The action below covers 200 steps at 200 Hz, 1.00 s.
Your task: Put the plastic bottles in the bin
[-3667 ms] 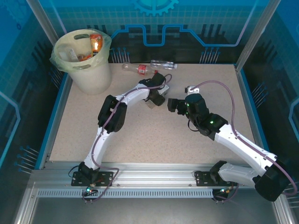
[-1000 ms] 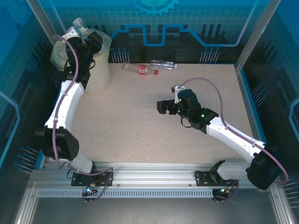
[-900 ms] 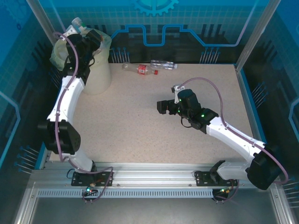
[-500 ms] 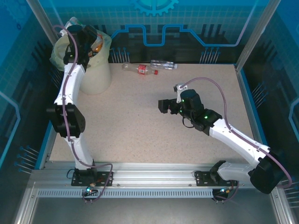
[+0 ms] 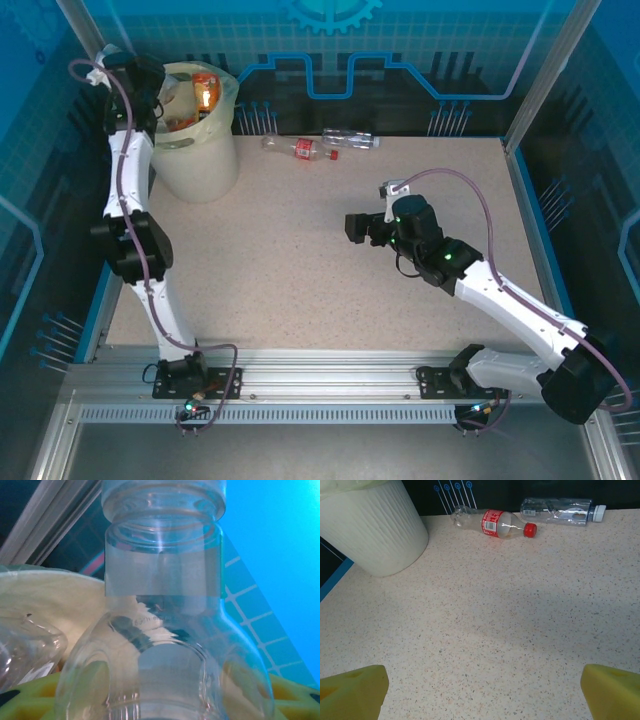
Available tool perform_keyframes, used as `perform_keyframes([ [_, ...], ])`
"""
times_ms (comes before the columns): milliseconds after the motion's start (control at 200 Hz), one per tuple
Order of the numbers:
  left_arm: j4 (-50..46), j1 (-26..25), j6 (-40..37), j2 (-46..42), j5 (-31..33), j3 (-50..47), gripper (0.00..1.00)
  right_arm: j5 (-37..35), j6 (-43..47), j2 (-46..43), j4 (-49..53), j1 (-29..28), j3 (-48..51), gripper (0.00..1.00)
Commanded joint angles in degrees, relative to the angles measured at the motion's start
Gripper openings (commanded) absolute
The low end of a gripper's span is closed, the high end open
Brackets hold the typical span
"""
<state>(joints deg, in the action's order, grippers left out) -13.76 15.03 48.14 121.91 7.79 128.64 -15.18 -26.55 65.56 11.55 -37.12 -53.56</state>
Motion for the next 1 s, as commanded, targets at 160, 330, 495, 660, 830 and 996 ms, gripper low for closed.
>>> perform_keyframes([
  [160, -3.64, 0.33, 6.58, 7.93, -7.78, 13.74, 0.94, -0.38, -0.55, 1.14, 0.83, -0.6, -1.02, 1.0],
  [330, -3.62, 0.35, 6.88, 7.35, -8.4, 14.36, 0.99, -0.82, -0.46, 0.89, 0.9, -0.66, -0.87, 1.0],
  [495, -3.26, 0.22, 6.1, 4.63, -9.47, 12.34, 0.99, -1.17, -0.35, 1.16, 0.68, -0.66, -0.75, 1.0],
  [660, -1.39, -1.07, 4.25, 0.32, -10.52, 8.62, 0.99, -2.05, -1.11, 2.74, 0.23, -0.58, -1.26, 1.0],
  [830, 3.28, -4.43, 1.14, -6.61, -9.66, 0.22, 0.99, -3.61, -2.91, 4.95, -1.53, -0.15, -1.69, 1.0],
  [996, 13.21, -10.24, -2.38, -15.26, -7.09, -12.97, 0.99, -3.59, -4.94, 6.92, -3.42, 1.81, -1.97, 1.0],
])
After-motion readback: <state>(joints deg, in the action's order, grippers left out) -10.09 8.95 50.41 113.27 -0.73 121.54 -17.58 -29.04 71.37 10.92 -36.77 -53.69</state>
